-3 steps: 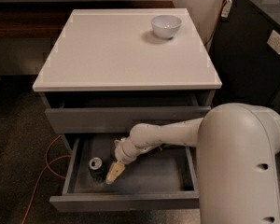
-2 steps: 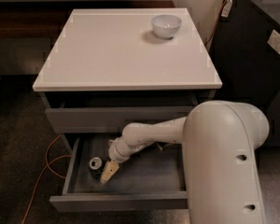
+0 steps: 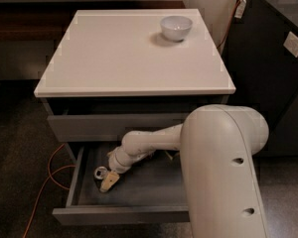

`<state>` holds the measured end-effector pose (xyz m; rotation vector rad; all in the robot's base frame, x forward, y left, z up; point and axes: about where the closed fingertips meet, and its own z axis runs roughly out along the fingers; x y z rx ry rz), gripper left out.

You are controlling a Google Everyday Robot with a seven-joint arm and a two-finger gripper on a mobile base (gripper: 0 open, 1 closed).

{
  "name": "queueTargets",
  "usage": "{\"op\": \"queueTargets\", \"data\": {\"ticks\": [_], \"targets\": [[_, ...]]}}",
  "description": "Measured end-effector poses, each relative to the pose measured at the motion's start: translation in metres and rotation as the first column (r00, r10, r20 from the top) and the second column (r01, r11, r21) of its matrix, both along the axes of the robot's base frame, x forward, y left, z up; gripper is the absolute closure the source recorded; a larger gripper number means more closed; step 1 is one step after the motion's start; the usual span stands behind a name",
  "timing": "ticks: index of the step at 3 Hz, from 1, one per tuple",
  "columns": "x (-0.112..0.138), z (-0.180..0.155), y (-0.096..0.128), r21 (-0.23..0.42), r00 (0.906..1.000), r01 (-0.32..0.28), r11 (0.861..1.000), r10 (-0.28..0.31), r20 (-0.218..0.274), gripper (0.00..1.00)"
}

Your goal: Pick green can from middle drawer and place on counter

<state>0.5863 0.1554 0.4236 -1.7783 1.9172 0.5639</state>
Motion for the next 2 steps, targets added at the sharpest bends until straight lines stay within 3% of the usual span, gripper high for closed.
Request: {"op": "queueTargets", "data": {"ticks": [1,2], "targets": [[-0.005,0.001,0.007,-0.003,1.0000,-0.001,1.000,0.001,-0.002,0.39],[-0.015,0.012,0.011,0.004,0.9999,-0.002,1.000,0.002,0.012,0.70]]}}
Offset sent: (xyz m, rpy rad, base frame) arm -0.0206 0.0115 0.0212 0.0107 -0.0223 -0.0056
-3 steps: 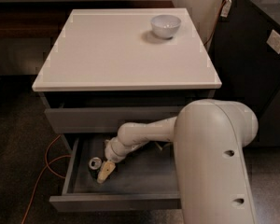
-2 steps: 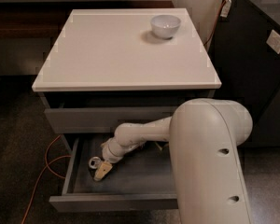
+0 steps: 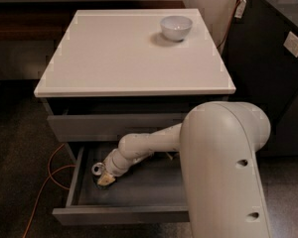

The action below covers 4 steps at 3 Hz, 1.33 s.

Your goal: Pick green can from middle drawer and place on counter

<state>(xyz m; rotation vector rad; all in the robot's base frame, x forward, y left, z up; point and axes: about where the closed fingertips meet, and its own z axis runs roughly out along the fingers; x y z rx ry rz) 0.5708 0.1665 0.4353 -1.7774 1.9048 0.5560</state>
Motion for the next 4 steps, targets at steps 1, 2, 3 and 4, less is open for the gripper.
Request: {"op": "queueTargets", "data": {"ticks": [1,2,3,4], "targets": [[-0.013,0.017,0.003,0.006,0.9995,-0.010,1.000,0.010,0.031,0.94],[-0.046,0.062,-0.001,0.027,0.9954,-0.030,0.999,0.027,0.091,1.00],[-0.074,0.104,-0.008,0.041,0.9899,-0.050,0.998,0.044,0.135,1.00],[-0.080,0.144,-0.027,0.082,0.9900,-0.079,0.994,0.068,0.124,1.00]]}}
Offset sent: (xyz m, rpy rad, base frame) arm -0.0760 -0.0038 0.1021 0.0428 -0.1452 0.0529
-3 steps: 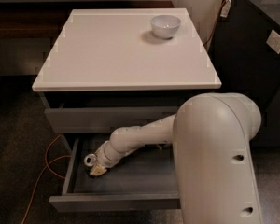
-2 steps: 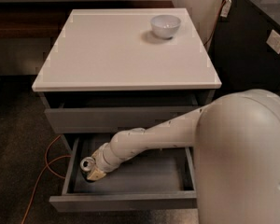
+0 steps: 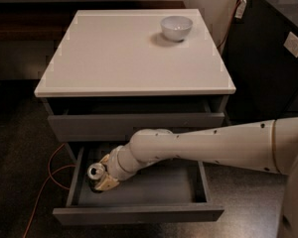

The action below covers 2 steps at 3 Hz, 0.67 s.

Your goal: Pick green can from middle drawer and place on counter

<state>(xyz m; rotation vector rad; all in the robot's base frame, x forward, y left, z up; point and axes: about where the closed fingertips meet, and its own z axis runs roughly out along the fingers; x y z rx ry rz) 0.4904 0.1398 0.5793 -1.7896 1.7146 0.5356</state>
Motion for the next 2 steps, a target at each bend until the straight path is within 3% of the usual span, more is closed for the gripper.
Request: {"op": "queueTargets", "data": {"ticks": [1,2], "targets": [[0.006,0.032,-0.020,0.016,0.9970,-0.032,0.999,0.033,-0.070,1.00],[0.002,0.049,-0.027,-0.005,0.9880,-0.067,0.998,0.066,-0.140,1.00]]}}
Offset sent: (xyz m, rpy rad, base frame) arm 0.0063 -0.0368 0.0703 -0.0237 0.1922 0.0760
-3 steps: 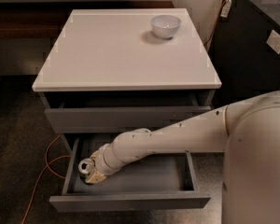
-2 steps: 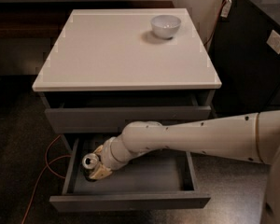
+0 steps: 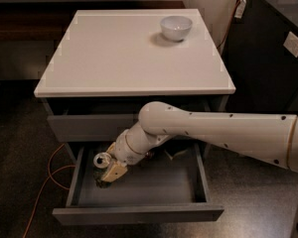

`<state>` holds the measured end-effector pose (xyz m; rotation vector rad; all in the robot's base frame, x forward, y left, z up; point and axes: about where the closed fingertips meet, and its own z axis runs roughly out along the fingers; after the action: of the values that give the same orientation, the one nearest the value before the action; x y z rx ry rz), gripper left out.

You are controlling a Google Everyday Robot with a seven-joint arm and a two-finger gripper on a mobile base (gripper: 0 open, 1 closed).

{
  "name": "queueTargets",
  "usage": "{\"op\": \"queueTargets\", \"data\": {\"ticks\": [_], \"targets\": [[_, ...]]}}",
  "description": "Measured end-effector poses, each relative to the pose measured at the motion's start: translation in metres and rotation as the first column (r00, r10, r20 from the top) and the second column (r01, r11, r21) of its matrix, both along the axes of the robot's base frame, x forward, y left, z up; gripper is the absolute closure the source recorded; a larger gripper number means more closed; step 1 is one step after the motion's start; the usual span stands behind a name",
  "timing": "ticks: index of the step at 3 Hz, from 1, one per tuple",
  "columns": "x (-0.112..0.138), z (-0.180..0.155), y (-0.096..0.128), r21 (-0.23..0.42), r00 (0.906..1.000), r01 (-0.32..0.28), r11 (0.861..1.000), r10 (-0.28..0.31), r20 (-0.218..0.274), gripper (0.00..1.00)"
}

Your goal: Pick green can from middle drawer and place on counter

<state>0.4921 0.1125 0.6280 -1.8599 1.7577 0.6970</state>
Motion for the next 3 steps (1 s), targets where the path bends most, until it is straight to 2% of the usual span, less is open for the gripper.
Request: {"op": "queueTargets", "data": {"ticks": [1,2,3], "targets": [[0.000,0.000,0.000,0.000,1.0000,0.000,1.000,0.000,0.000,1.00],[-0.009,0.027,0.007,-0.032,0.9993,-0.010,0.999,0.011,0.037,1.00],[-0.018,0.090,0.018,-0.087,0.9933,-0.018,0.996,0.027,0.112,1.00]]}}
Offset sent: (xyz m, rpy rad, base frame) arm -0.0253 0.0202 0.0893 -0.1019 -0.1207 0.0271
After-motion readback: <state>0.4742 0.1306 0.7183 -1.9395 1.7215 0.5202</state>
